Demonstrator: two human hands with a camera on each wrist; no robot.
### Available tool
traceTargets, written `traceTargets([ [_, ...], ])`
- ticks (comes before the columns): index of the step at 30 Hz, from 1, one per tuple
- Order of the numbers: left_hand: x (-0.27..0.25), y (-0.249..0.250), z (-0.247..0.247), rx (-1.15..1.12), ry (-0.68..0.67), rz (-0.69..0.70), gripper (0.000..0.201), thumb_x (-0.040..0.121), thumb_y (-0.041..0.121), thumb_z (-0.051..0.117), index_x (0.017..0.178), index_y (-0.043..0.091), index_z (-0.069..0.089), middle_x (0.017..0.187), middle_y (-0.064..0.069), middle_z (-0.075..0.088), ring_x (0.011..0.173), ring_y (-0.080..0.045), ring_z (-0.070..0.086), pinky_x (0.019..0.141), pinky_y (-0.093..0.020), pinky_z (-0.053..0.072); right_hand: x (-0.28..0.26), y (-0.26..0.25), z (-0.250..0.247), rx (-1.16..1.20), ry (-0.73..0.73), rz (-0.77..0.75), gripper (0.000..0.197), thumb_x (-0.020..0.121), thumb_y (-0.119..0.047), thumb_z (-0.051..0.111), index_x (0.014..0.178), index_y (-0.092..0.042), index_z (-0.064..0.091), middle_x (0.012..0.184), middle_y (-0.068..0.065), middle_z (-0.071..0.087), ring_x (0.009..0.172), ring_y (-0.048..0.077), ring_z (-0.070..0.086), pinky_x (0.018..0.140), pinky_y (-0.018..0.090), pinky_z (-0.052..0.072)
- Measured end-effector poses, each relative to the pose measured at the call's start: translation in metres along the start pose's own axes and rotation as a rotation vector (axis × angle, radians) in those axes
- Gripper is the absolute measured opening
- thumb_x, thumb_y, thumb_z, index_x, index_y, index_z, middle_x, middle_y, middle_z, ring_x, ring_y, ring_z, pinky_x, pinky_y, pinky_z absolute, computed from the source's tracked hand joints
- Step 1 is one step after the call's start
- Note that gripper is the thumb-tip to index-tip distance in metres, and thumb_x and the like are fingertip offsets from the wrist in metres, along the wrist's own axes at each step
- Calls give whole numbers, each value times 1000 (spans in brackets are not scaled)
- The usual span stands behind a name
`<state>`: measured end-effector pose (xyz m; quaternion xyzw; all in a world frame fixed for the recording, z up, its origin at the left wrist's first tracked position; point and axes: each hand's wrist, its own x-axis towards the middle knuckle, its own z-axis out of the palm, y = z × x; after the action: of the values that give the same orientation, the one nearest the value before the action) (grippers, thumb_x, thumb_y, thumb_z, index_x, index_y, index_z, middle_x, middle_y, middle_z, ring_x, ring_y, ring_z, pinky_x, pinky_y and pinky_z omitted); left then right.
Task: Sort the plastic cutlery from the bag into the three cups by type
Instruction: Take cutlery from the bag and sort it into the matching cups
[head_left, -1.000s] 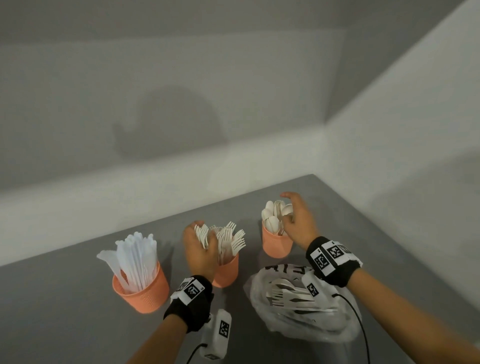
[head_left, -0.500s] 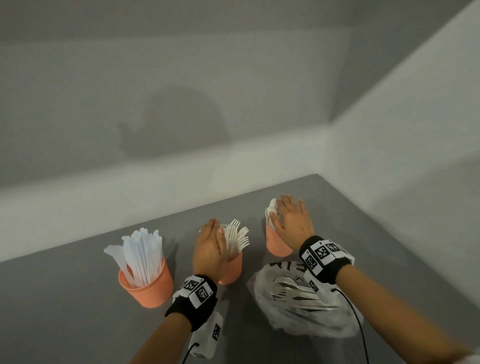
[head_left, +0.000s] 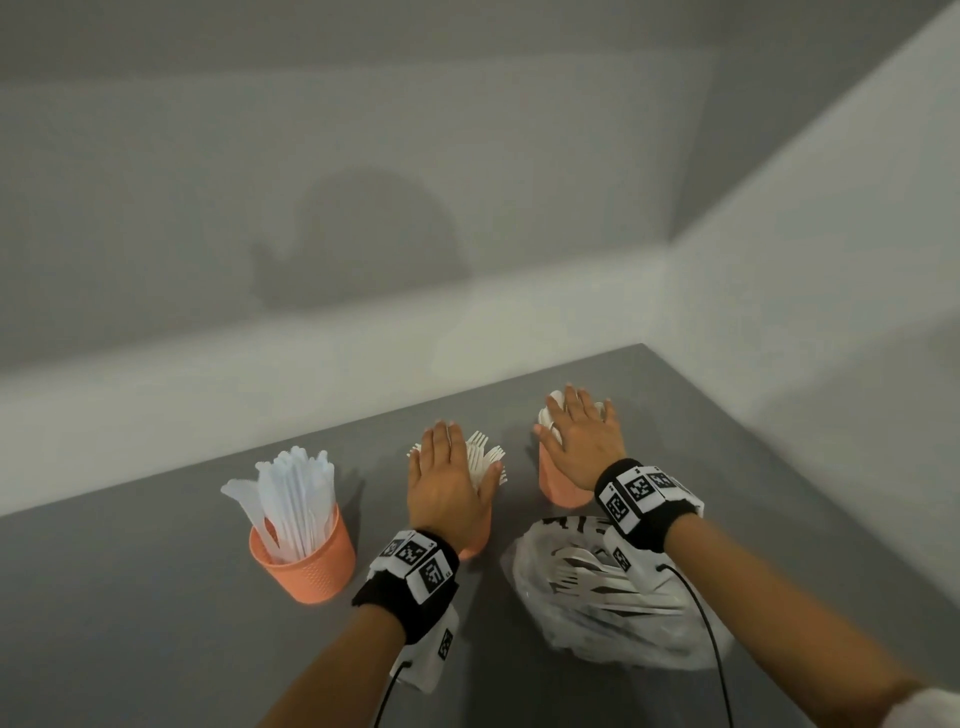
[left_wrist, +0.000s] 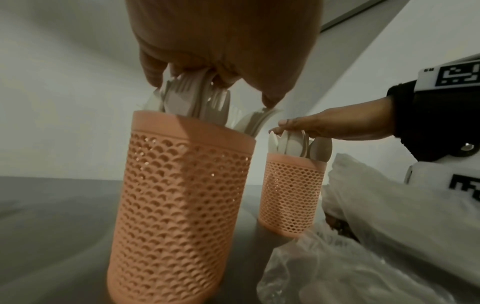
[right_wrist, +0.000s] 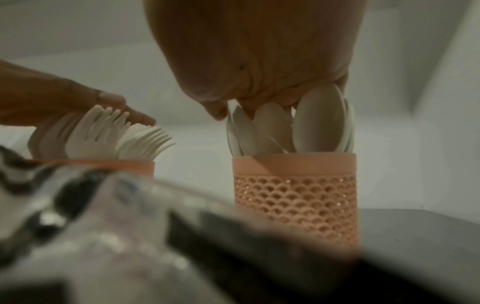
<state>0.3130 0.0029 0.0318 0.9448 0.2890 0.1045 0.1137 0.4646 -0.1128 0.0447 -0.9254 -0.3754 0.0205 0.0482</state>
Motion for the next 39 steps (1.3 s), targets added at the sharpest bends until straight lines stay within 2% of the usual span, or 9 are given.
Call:
traceTargets([
  [9, 7, 0, -13, -132, -73, -3, 71, 94, 56, 23, 148, 11, 11, 156, -10, 13, 145, -25, 7, 117, -46, 5, -5, 1, -10, 316, 58, -8, 53, 99, -33, 29, 148, -15, 19, 157, 14, 14, 146, 26, 6, 117, 44, 3],
  [13, -6, 8, -23, -381, 193, 214, 53, 92, 39, 35, 135, 9, 42, 139, -10, 44, 128, -25, 40, 106, -30, 31, -30, -4, -23, 606, 296, -190, 36, 91, -30, 42, 113, -12, 64, 112, 7, 64, 107, 21, 58, 94, 30, 39],
  [17, -26, 30, -30, -587, 130, 394, 24, 91, 19, 46, 107, 10, 61, 104, -4, 64, 89, -14, 59, 78, -23, 45, -66, -19, -39, 626, -48, -299, 16, 87, -14, 58, 86, -2, 67, 68, -2, 59, 62, 3, 51, 66, 17, 38],
  [20, -37, 40, -20, -644, 95, 422, 12, 88, 19, 50, 88, 14, 61, 83, 0, 64, 74, -12, 58, 67, -24, 46, -88, -15, -34, 520, -274, -364, 17, 84, -11, 61, 80, 4, 68, 75, 14, 70, 62, 20, 63, 60, 18, 46],
  [23, -48, 41, -2, -620, 51, 425, 8, 86, 24, 53, 79, 20, 57, 75, 11, 54, 68, 1, 50, 61, -16, 38, -103, -5, -20, 360, -390, -333, 23, 86, -11, 56, 82, 7, 69, 83, 20, 70, 57, 17, 51, 55, 11, 36],
  [26, -55, 40, 15, -455, -8, 423, 11, 86, 23, 57, 83, 14, 64, 89, 4, 52, 79, -3, 46, 71, -21, 38, -103, 9, -1, 217, -448, -202, 28, 89, -14, 48, 95, 4, 68, 98, 20, 68, 72, 21, 53, 68, 23, 43],
  [31, -59, 34, 30, -183, -309, 243, 35, 90, 25, 51, 125, 21, 54, 140, -7, 34, 129, -23, 36, 106, -29, 32, -97, 28, 27, 20, -494, -91, 44, 90, -30, 50, 133, -18, 49, 136, 6, 52, 124, 25, 48, 105, 35, 38],
  [35, -61, 31, 33, -200, -484, 195, 53, 91, 18, 48, 142, 20, 34, 143, -8, 35, 130, -25, 39, 109, -30, 31, -95, 30, 33, -12, -514, -69, 59, 89, -36, 54, 142, -20, 35, 146, 3, 42, 133, 22, 40, 110, 36, 32],
  [39, -58, 31, 30, -241, -552, 167, 59, 87, 7, 48, 143, 18, 32, 140, -9, 39, 131, -26, 38, 109, -30, 31, -96, 25, 27, -12, -535, -101, 58, 84, -40, 61, 137, -23, 43, 138, 1, 50, 129, 22, 44, 108, 35, 34],
])
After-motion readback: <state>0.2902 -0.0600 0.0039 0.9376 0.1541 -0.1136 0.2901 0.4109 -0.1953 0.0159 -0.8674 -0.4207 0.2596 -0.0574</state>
